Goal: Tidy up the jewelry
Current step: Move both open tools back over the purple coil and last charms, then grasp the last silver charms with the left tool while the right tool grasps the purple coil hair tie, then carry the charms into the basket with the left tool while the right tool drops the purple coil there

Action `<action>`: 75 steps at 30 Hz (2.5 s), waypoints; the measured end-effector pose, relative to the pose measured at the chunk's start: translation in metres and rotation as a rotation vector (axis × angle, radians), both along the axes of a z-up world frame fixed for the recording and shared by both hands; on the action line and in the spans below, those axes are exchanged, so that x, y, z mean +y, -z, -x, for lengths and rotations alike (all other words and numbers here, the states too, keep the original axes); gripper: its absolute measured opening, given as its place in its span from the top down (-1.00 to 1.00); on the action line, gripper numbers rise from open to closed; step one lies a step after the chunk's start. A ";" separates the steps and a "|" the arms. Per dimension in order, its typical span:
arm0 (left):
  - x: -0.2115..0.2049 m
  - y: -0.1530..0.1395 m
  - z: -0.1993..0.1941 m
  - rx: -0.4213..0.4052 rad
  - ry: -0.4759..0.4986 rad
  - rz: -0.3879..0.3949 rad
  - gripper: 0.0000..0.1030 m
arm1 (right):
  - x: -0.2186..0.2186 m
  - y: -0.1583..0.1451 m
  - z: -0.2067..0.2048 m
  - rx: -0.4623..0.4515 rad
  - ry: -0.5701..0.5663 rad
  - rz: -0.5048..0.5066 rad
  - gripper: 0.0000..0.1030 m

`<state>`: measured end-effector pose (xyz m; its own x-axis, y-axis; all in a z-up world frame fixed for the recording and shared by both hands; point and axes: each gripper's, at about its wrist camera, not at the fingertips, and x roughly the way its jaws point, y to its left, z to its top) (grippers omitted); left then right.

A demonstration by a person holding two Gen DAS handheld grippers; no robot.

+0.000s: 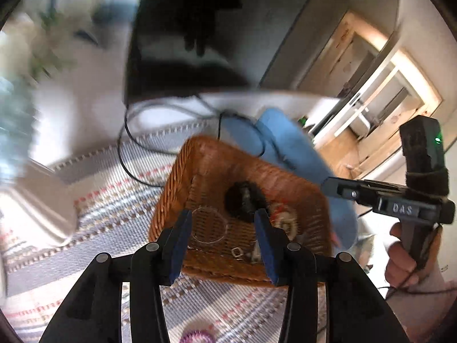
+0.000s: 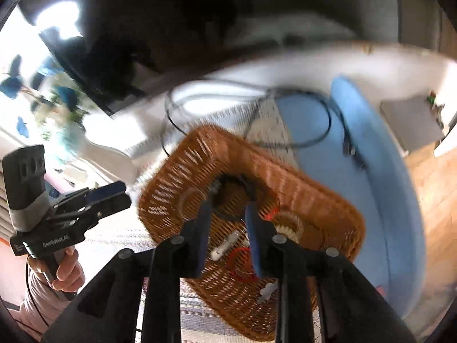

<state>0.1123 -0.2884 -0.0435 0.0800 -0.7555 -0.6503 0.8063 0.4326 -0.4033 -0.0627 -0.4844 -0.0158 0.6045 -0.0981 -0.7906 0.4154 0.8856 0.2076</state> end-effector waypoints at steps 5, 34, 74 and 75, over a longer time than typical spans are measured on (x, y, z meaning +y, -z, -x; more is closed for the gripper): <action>0.056 -0.035 0.006 -0.060 -0.065 0.049 0.10 | 0.029 -0.039 0.007 -0.081 -0.052 0.024 0.35; 0.175 0.123 0.060 0.085 -0.199 -0.227 0.11 | 0.172 0.142 -0.033 0.342 -0.251 0.004 0.32; 0.223 0.046 0.066 0.466 -0.091 0.419 0.84 | 0.183 0.083 0.016 0.216 -0.271 0.148 0.77; 0.220 0.038 0.067 0.455 -0.087 0.426 0.84 | 0.182 0.078 0.016 0.200 -0.264 0.141 0.77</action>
<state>0.0456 -0.0684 -0.0820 -0.0616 -0.9588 -0.2773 0.4823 0.2146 -0.8493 -0.0790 -0.3027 -0.0936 0.4581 -0.0761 -0.8856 0.1882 0.9820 0.0130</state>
